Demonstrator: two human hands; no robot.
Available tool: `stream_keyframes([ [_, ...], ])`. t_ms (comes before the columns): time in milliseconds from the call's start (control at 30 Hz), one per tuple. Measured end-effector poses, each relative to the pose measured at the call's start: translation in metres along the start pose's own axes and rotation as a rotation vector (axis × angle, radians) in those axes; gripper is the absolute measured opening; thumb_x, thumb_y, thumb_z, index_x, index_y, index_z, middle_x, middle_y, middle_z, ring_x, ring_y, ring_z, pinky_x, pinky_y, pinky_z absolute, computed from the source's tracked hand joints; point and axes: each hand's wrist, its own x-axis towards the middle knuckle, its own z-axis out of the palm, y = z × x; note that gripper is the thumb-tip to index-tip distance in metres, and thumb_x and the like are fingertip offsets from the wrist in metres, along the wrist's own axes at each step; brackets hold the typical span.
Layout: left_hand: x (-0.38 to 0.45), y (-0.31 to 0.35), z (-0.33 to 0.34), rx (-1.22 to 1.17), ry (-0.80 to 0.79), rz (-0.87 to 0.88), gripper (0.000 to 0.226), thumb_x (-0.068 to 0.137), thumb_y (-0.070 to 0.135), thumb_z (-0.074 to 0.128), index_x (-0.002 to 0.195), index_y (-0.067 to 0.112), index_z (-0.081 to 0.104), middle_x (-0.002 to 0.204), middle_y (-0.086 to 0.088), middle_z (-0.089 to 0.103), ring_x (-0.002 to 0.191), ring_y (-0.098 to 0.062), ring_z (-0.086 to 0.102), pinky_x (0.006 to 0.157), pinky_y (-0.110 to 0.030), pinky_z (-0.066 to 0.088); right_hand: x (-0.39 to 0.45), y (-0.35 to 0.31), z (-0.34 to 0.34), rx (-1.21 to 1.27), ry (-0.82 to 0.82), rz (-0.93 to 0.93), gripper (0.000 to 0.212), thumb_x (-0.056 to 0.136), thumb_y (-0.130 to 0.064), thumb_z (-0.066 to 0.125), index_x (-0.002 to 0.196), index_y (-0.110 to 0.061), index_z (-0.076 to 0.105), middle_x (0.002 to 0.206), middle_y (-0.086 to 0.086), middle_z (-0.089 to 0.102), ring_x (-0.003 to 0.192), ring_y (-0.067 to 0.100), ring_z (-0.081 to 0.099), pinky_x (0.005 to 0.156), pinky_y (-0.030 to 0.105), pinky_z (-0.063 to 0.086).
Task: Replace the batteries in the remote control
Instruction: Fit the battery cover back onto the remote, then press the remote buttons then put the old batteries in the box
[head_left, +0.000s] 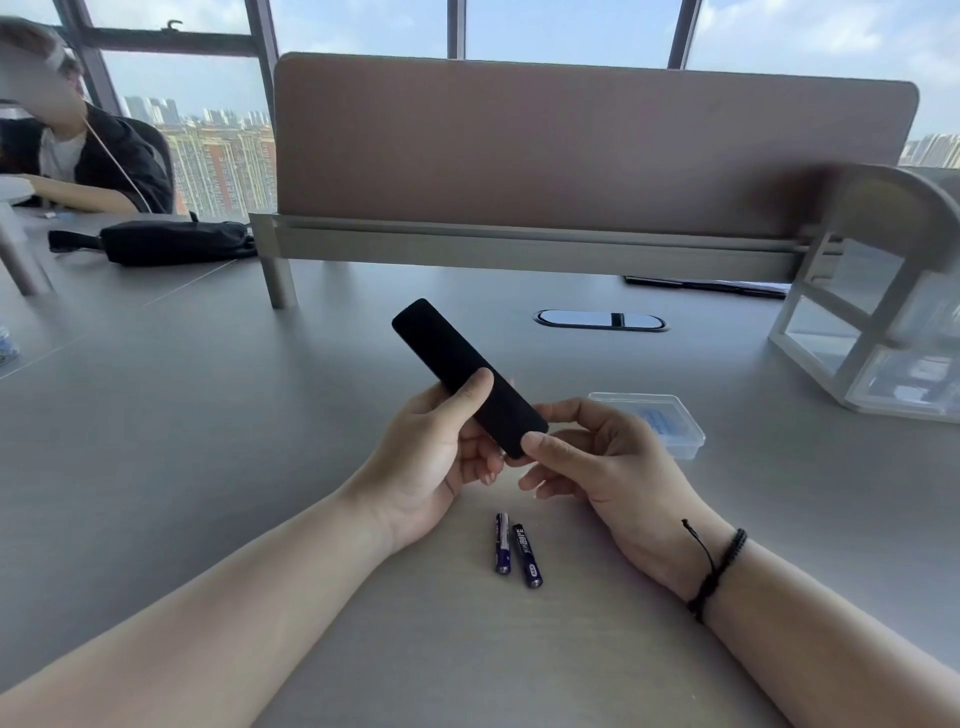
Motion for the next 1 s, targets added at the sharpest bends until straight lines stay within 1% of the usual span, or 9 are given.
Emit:
stream_keyframes([
  [167,0.002,0.000,-0.001,0.048,-0.008,-0.007,0.036,0.095,0.030,0.057,0.103,-0.004,0.066,0.067,-0.014,0.063,0.046,-0.017,0.050,0.044,-0.025,0.039,-0.002,-0.001,0.001,-0.074,-0.030,-0.011,0.036,0.068,-0.029,0.077,0.101,-0.014,0.072,0.078,0.012,0.078,0.065,0.019,0.070,0.064,0.029,0.057],
  [333,0.002,-0.004,-0.001,0.103,-0.011,0.030,0.031,0.093,0.025,0.063,0.100,-0.005,0.068,0.072,-0.014,0.067,0.046,-0.016,0.054,0.045,-0.026,0.044,-0.001,0.003,0.002,-0.156,0.007,-0.032,0.018,0.086,-0.010,0.073,0.102,-0.017,0.071,0.075,0.008,0.076,0.062,0.019,0.067,0.061,0.032,0.053],
  [433,0.001,-0.007,0.002,0.159,-0.019,0.047,0.034,0.094,0.021,0.061,0.105,-0.010,0.066,0.074,-0.020,0.069,0.051,-0.020,0.058,0.048,-0.027,0.049,-0.002,0.003,0.005,-0.368,0.059,-0.093,0.024,0.082,-0.018,0.076,0.101,-0.030,0.068,0.077,-0.003,0.077,0.060,0.015,0.068,0.058,0.028,0.053],
  [533,-0.001,-0.009,0.004,0.232,-0.078,0.072,0.031,0.099,0.020,0.055,0.105,-0.008,0.068,0.090,-0.034,0.071,0.062,-0.028,0.062,0.054,-0.031,0.052,-0.005,0.003,0.004,-0.635,0.117,-0.177,0.034,0.077,-0.028,0.078,0.108,-0.034,0.066,0.084,-0.011,0.075,0.066,0.005,0.066,0.060,0.014,0.048],
  [600,-0.002,-0.009,0.005,0.275,-0.109,0.094,0.030,0.100,0.019,0.053,0.104,-0.005,0.071,0.096,-0.029,0.074,0.070,-0.030,0.066,0.057,-0.033,0.053,-0.006,0.001,0.004,-0.733,0.139,-0.254,0.036,0.076,-0.029,0.079,0.109,-0.031,0.065,0.087,-0.015,0.071,0.070,0.000,0.062,0.060,0.010,0.043],
  [700,-0.002,-0.010,0.006,0.313,-0.109,0.127,0.027,0.099,0.018,0.055,0.099,-0.002,0.073,0.093,-0.019,0.077,0.072,-0.026,0.069,0.057,-0.032,0.050,-0.006,0.001,0.004,-0.820,0.159,-0.331,0.037,0.075,-0.032,0.080,0.109,-0.028,0.065,0.088,-0.016,0.066,0.072,-0.005,0.055,0.062,0.008,0.039],
  [800,-0.003,-0.010,0.007,0.337,-0.081,0.162,0.024,0.098,0.017,0.056,0.093,0.003,0.075,0.083,-0.009,0.078,0.064,-0.018,0.067,0.057,-0.032,0.048,-0.006,0.001,0.004,-0.833,0.163,-0.360,0.034,0.077,-0.034,0.079,0.108,-0.027,0.066,0.088,-0.014,0.067,0.070,0.001,0.055,0.064,0.013,0.043],
  [933,-0.004,-0.009,0.007,0.326,-0.058,0.178,0.022,0.094,0.022,0.063,0.112,0.014,0.073,0.093,-0.005,0.076,0.075,-0.014,0.066,0.059,-0.032,0.048,-0.008,-0.003,0.007,-0.753,0.100,-0.381,0.013,0.091,-0.032,0.065,0.101,-0.024,0.067,0.072,-0.003,0.067,0.063,0.012,0.058,0.058,0.027,0.048],
  [1000,-0.004,-0.007,0.006,0.283,-0.052,0.169,0.027,0.089,0.028,0.068,0.111,0.015,0.073,0.089,-0.008,0.072,0.076,-0.016,0.063,0.057,-0.031,0.046,-0.008,-0.003,0.006,-0.678,0.048,-0.333,0.014,0.095,-0.033,0.057,0.101,-0.025,0.066,0.071,-0.004,0.067,0.058,0.015,0.058,0.059,0.036,0.051],
])
